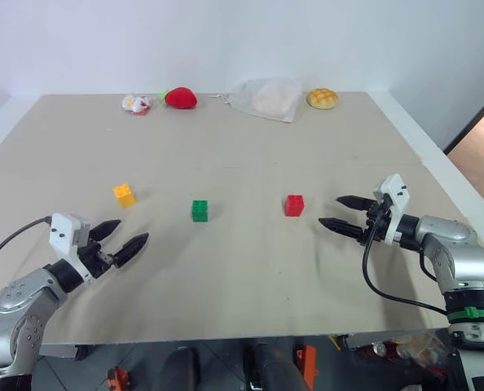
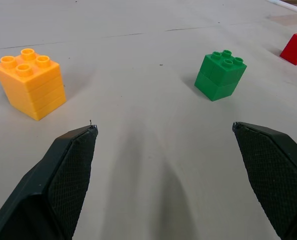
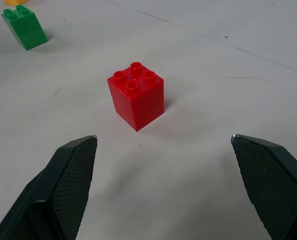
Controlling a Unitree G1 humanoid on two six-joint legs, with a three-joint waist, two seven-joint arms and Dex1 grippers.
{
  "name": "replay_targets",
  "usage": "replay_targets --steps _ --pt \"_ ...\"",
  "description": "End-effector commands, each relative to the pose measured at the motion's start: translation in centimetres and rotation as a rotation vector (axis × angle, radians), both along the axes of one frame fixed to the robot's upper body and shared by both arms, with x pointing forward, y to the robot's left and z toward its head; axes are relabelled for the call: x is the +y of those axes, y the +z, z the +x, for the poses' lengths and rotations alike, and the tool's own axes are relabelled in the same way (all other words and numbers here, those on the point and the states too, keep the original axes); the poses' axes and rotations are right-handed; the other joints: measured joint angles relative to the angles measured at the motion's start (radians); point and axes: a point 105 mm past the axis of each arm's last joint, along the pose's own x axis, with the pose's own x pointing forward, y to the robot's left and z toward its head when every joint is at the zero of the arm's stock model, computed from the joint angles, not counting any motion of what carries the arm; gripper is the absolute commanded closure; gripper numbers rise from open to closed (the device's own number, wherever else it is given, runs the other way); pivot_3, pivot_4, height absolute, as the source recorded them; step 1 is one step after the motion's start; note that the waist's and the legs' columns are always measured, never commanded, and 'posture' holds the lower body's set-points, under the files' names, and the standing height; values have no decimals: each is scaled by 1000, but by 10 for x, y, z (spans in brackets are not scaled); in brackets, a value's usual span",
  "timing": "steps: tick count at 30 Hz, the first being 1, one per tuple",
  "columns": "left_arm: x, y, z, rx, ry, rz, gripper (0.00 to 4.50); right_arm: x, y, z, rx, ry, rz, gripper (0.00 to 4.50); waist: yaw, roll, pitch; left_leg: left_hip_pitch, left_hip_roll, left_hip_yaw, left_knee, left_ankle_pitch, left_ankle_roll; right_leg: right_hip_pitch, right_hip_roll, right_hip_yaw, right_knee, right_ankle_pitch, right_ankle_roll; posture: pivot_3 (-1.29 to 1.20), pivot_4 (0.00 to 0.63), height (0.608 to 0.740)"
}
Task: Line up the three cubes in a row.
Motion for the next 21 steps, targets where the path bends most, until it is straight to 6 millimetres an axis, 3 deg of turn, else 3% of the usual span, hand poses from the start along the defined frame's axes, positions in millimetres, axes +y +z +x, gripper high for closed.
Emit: replay_targets --steps 1,4,11,16,21 --pt "-6 6 -8 -7 -72 27 0 -2 13 3 -50 5 -21 42 0 0 0 0 0 0 0 0 0 0 0 0 0 0 0 0 150 740" --pt "-16 -3 -15 40 -167 74 0 0 12 6 -62 0 -32 42 -2 0 0 0 0 1 0 0 0 0 0 1 0 0 0 0 150 740" --pt "-24 -1 -15 29 -207 81 0 5 7 8 -67 29 -87 42 -1 0 0 0 0 1 0 0 0 -1 0 1 0 0 0 0 150 740" --pt "-46 -1 -19 31 -327 106 0 13 -19 12 -37 124 -242 42 -1 0 0 0 0 1 0 0 0 -1 0 1 0 0 0 0 150 740" --pt "-67 -3 -21 39 -441 145 0 26 -22 35 -47 174 -303 42 -8 -1 0 2 0 2 0 0 0 0 1 3 0 1 0 0 150 740"
